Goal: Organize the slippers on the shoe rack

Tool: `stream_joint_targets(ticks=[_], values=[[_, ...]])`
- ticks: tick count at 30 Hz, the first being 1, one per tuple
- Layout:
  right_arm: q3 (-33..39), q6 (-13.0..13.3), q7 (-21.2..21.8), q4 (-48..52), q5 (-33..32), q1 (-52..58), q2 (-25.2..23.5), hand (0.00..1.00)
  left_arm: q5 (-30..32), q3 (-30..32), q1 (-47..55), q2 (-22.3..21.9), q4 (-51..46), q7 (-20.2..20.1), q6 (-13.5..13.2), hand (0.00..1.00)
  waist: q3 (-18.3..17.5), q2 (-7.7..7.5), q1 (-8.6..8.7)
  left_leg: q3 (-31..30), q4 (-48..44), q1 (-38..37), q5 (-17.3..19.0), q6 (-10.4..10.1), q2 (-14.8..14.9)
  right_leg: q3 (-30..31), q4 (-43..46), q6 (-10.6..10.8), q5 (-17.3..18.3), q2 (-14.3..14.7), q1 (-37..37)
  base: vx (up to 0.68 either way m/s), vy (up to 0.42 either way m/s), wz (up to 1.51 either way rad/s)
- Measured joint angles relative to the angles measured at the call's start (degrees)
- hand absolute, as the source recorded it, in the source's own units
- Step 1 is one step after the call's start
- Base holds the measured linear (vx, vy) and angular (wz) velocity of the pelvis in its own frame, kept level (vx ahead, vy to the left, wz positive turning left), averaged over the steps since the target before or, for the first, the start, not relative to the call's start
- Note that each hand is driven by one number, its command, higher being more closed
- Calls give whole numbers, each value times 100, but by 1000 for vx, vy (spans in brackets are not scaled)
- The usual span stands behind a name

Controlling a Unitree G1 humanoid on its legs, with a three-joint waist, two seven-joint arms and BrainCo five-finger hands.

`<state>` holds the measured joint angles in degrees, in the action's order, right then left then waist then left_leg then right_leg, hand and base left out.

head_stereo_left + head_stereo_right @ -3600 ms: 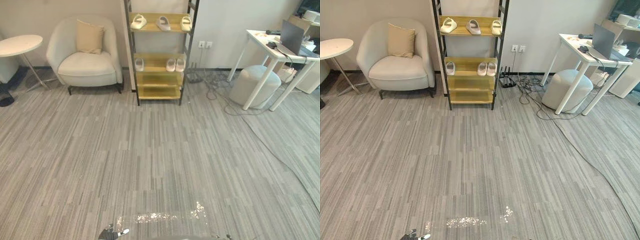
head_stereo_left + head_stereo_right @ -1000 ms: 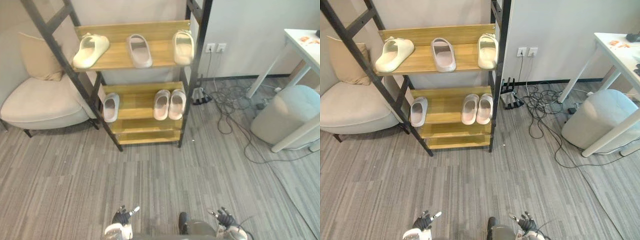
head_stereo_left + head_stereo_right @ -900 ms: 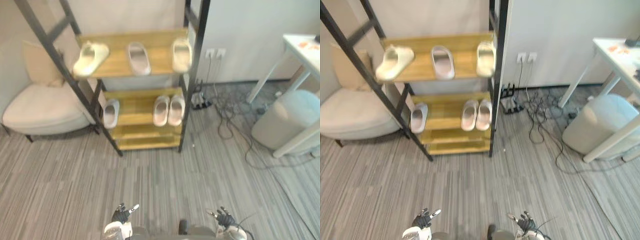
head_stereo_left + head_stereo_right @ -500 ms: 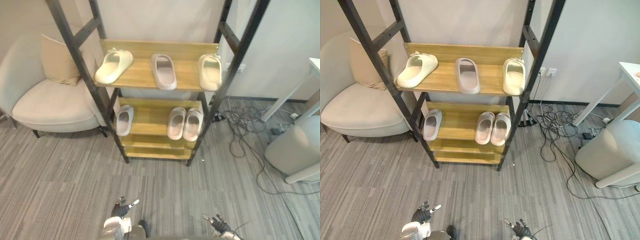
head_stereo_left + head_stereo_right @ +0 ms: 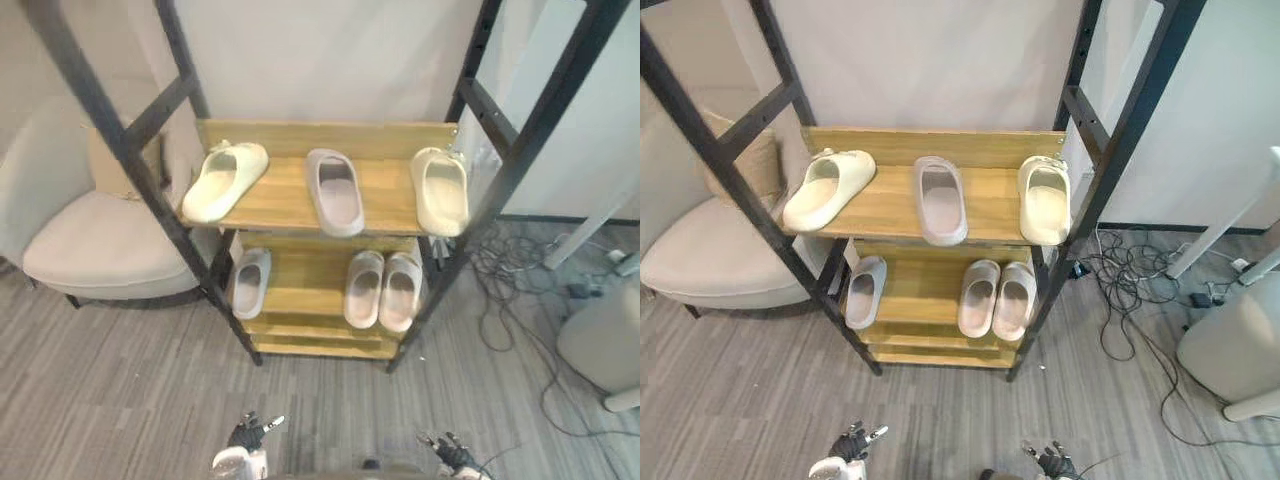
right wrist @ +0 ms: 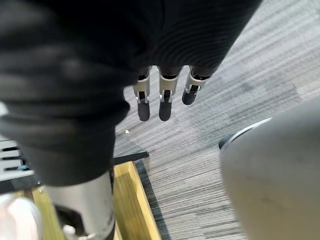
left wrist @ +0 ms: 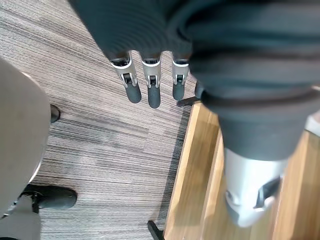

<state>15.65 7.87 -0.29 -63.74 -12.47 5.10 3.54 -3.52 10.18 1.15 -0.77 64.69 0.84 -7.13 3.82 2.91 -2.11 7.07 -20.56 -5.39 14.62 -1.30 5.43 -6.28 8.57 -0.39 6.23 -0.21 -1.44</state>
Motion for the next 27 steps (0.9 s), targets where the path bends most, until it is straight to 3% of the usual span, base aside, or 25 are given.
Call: stream_joint_targets(ticks=[2,4,6,7,8,12,18,27], values=[[-27,-8,-18,-2,-3,-4,-32,0,0,23,-39,10,-107,1,1,0,64,-82,-20,34,-1238,531,-36,-229,50,-19,-113,-45,84,-139,-233,164,0,11],[-16,-28,-41,-8,-8,-26,-29,0,0,70,-39,10,-148,2,-21,0,68,-79,-22,87,-1442,800,287,-210,210,-22,-116,-59,104,-180,-301,83,90,6],[-9,-34,-43,-9,-12,-41,-68,0,-1,52,-41,23,-230,2,-27,0,119,-148,-22,163,-909,862,290,-172,303,-38,-92,36,160,-288,-394,55,143,5],[-8,-30,-41,13,-67,-6,-52,0,-1,-17,-37,5,-215,2,-61,0,122,-100,4,119,-92,834,-170,-231,360,-70,-70,202,263,-305,-468,17,167,6],[-12,-45,-45,-11,-102,-14,-28,0,-1,-20,-38,-6,-209,1,-86,0,112,-68,-3,-6,79,744,-104,-422,338,-33,-79,289,312,-304,-454,43,221,12],[-10,-61,-39,-76,-112,-23,-130,0,-1,-341,-36,317,-123,6,-93,0,100,-289,-14,118,685,504,-273,-272,-83,107,-228,459,231,-623,-416,53,184,-3],[8,-61,-36,-119,-95,-18,-105,0,5,-601,30,472,199,2,-82,0,20,-298,7,238,1399,119,-538,-186,-356,238,-431,560,168,-781,-445,23,79,-12],[-79,-58,-77,-253,-92,-42,27,0,17,-909,6,498,306,2,-83,0,-79,-248,9,185,1641,25,-590,-201,-306,297,-654,483,88,-680,-487,35,-26,-6]])
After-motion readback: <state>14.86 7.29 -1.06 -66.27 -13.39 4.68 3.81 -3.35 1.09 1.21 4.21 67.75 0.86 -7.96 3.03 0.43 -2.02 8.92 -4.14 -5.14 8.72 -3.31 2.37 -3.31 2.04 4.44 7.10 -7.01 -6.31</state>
